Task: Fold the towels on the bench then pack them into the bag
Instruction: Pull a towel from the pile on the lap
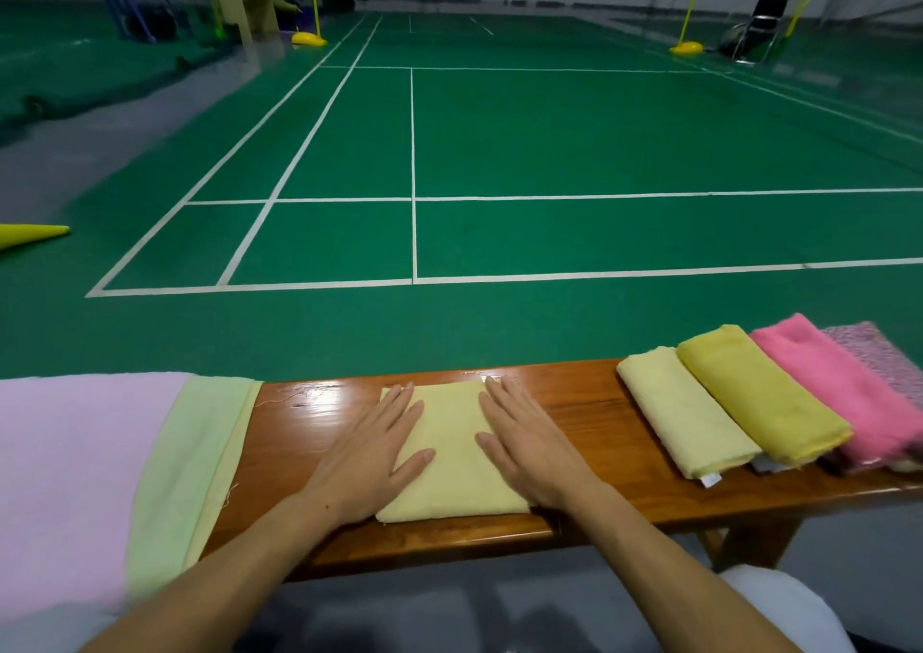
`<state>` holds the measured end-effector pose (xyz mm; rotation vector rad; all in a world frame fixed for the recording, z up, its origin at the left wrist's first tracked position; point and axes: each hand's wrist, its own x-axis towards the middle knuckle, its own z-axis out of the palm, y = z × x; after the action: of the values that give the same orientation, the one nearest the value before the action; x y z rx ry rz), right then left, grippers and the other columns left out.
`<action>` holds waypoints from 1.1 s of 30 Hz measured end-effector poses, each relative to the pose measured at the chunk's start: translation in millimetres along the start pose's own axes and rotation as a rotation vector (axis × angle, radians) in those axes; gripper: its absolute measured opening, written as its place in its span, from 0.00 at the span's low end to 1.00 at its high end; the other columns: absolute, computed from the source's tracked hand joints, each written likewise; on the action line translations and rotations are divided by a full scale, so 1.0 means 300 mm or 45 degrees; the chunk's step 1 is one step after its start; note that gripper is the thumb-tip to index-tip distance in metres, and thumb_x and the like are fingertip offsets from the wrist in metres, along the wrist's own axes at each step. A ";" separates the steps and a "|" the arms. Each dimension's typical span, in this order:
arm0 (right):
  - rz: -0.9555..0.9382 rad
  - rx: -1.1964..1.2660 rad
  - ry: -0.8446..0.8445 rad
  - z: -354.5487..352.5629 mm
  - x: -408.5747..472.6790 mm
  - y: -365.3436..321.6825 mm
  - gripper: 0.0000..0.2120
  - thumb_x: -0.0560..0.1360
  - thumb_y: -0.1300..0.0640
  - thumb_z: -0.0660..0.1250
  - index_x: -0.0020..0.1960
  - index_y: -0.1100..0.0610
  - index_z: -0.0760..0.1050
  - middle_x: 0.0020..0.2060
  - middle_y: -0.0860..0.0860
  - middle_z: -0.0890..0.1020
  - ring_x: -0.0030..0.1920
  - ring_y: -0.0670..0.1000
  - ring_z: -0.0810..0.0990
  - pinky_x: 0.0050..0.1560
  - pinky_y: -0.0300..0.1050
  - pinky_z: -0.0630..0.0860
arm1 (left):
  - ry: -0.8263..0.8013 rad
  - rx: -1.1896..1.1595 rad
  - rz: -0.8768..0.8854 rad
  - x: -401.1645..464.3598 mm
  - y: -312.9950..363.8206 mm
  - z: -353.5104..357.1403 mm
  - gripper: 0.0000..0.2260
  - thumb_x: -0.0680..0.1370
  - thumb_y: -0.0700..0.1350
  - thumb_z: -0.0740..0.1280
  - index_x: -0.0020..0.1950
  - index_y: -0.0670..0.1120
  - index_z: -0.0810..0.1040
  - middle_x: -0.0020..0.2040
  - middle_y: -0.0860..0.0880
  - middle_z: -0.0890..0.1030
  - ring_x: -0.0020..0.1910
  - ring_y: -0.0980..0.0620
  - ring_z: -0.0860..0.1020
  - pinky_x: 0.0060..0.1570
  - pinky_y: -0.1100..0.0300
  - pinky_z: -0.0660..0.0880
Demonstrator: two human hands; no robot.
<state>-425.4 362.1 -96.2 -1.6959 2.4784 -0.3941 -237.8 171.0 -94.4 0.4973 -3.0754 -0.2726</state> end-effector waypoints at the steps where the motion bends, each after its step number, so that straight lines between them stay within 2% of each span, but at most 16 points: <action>1: -0.003 0.010 0.056 -0.012 -0.009 0.008 0.30 0.87 0.41 0.51 0.84 0.53 0.55 0.84 0.49 0.49 0.84 0.48 0.42 0.84 0.52 0.46 | 0.053 -0.007 0.015 -0.010 -0.005 -0.012 0.32 0.84 0.68 0.49 0.84 0.54 0.57 0.85 0.54 0.49 0.84 0.54 0.46 0.82 0.53 0.49; 3: -0.029 0.078 0.171 -0.033 -0.036 0.011 0.26 0.86 0.43 0.57 0.80 0.52 0.65 0.82 0.48 0.61 0.83 0.47 0.54 0.83 0.51 0.56 | 0.163 -0.047 0.088 -0.045 -0.004 -0.044 0.28 0.83 0.67 0.54 0.79 0.56 0.68 0.81 0.56 0.65 0.80 0.56 0.60 0.78 0.58 0.56; 5: -0.054 0.207 0.226 -0.047 -0.070 0.002 0.23 0.84 0.43 0.59 0.76 0.50 0.71 0.78 0.45 0.68 0.78 0.43 0.64 0.77 0.48 0.67 | 0.184 -0.126 0.178 -0.083 0.009 -0.064 0.25 0.81 0.69 0.57 0.73 0.58 0.73 0.73 0.60 0.73 0.73 0.60 0.68 0.73 0.60 0.65; 8: -0.143 0.282 0.152 -0.038 -0.119 -0.030 0.21 0.83 0.39 0.59 0.71 0.46 0.75 0.73 0.39 0.71 0.73 0.38 0.67 0.72 0.44 0.71 | 0.034 -0.312 0.141 -0.126 0.038 -0.081 0.29 0.74 0.73 0.65 0.71 0.62 0.71 0.73 0.63 0.70 0.72 0.62 0.66 0.72 0.57 0.69; 10: -0.171 0.292 0.088 -0.023 -0.134 -0.045 0.21 0.83 0.37 0.59 0.71 0.44 0.75 0.72 0.38 0.71 0.72 0.37 0.67 0.72 0.44 0.71 | -0.066 -0.397 0.079 -0.139 0.047 -0.084 0.31 0.71 0.72 0.70 0.70 0.64 0.67 0.76 0.64 0.66 0.73 0.63 0.64 0.73 0.57 0.69; 12: -0.165 0.295 0.074 -0.016 -0.137 -0.052 0.22 0.82 0.35 0.59 0.70 0.44 0.76 0.72 0.37 0.72 0.72 0.37 0.67 0.72 0.46 0.71 | -0.077 -0.371 0.089 -0.140 0.046 -0.082 0.28 0.72 0.70 0.71 0.68 0.65 0.67 0.77 0.64 0.65 0.74 0.62 0.63 0.73 0.58 0.69; 16: -0.159 0.247 0.078 -0.013 -0.127 -0.069 0.26 0.80 0.29 0.59 0.70 0.42 0.75 0.72 0.37 0.71 0.73 0.38 0.64 0.72 0.48 0.70 | 0.022 -0.162 0.177 -0.137 0.034 -0.072 0.17 0.76 0.66 0.67 0.61 0.64 0.70 0.78 0.63 0.65 0.76 0.60 0.64 0.73 0.59 0.68; 20: -0.207 0.090 0.057 -0.008 -0.131 -0.086 0.31 0.76 0.26 0.60 0.72 0.42 0.73 0.72 0.43 0.69 0.72 0.44 0.64 0.70 0.45 0.69 | 0.113 -0.190 0.204 -0.126 0.035 -0.085 0.12 0.77 0.64 0.62 0.57 0.62 0.75 0.76 0.63 0.70 0.71 0.61 0.71 0.69 0.60 0.71; 23: -0.214 0.017 0.065 -0.010 -0.128 -0.086 0.26 0.77 0.32 0.63 0.72 0.42 0.72 0.70 0.46 0.68 0.69 0.45 0.66 0.66 0.44 0.71 | 0.117 -0.345 0.136 -0.114 0.032 -0.101 0.12 0.76 0.64 0.60 0.54 0.62 0.76 0.71 0.65 0.75 0.65 0.64 0.73 0.65 0.60 0.75; 26: -0.213 0.031 0.163 -0.018 -0.119 -0.076 0.18 0.80 0.42 0.62 0.66 0.45 0.77 0.63 0.43 0.75 0.61 0.43 0.72 0.59 0.43 0.77 | 0.070 -0.474 0.074 -0.112 0.031 -0.113 0.14 0.79 0.63 0.61 0.61 0.62 0.76 0.62 0.65 0.79 0.58 0.64 0.76 0.57 0.61 0.77; 28: -0.152 0.163 0.228 -0.031 -0.121 -0.078 0.16 0.80 0.43 0.61 0.64 0.46 0.78 0.58 0.41 0.80 0.56 0.41 0.75 0.57 0.42 0.78 | 0.035 -0.443 0.081 -0.119 0.038 -0.116 0.14 0.80 0.62 0.64 0.65 0.62 0.74 0.59 0.65 0.78 0.53 0.64 0.76 0.50 0.66 0.75; 31: -0.069 0.315 0.281 -0.051 -0.124 -0.083 0.14 0.81 0.44 0.64 0.63 0.46 0.79 0.53 0.41 0.83 0.51 0.40 0.79 0.54 0.40 0.79 | 0.110 -0.222 0.163 -0.131 0.041 -0.113 0.22 0.74 0.66 0.66 0.67 0.61 0.73 0.58 0.65 0.78 0.52 0.64 0.75 0.49 0.67 0.75; 33: -0.032 0.390 0.279 -0.058 -0.126 -0.076 0.15 0.80 0.42 0.65 0.64 0.45 0.79 0.53 0.39 0.84 0.50 0.39 0.80 0.53 0.39 0.80 | 0.198 -0.223 0.184 -0.133 0.037 -0.114 0.18 0.75 0.63 0.65 0.62 0.61 0.76 0.55 0.63 0.81 0.49 0.63 0.76 0.46 0.63 0.77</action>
<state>-394.9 392.0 -75.1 -1.6339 2.3812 -0.9547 -202.0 188.2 -58.1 0.2742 -2.8835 -0.4704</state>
